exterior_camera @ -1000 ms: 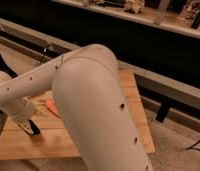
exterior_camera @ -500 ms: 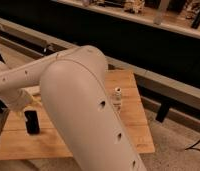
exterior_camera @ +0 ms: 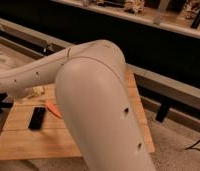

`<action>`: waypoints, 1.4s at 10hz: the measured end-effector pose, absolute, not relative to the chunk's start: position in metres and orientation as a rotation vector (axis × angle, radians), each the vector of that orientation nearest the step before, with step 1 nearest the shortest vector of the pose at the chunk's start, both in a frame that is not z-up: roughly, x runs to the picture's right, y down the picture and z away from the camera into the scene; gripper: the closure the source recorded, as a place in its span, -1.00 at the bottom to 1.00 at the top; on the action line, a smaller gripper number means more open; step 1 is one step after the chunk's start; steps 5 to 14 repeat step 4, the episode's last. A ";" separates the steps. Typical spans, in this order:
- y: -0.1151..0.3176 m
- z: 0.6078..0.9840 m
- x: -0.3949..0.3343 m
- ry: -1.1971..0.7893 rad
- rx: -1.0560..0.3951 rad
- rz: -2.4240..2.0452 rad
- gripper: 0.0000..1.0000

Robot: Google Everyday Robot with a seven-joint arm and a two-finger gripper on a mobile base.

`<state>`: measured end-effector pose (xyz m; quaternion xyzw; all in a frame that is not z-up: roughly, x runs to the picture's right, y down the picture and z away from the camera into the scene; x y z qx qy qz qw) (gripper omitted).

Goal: Knock the eraser over

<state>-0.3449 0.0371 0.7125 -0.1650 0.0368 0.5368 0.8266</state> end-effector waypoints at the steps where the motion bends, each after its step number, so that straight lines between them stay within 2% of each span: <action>1: 0.035 0.711 -0.348 0.057 -0.346 1.151 -0.30; 14: 0.035 0.711 -0.349 0.056 -0.348 1.150 -0.30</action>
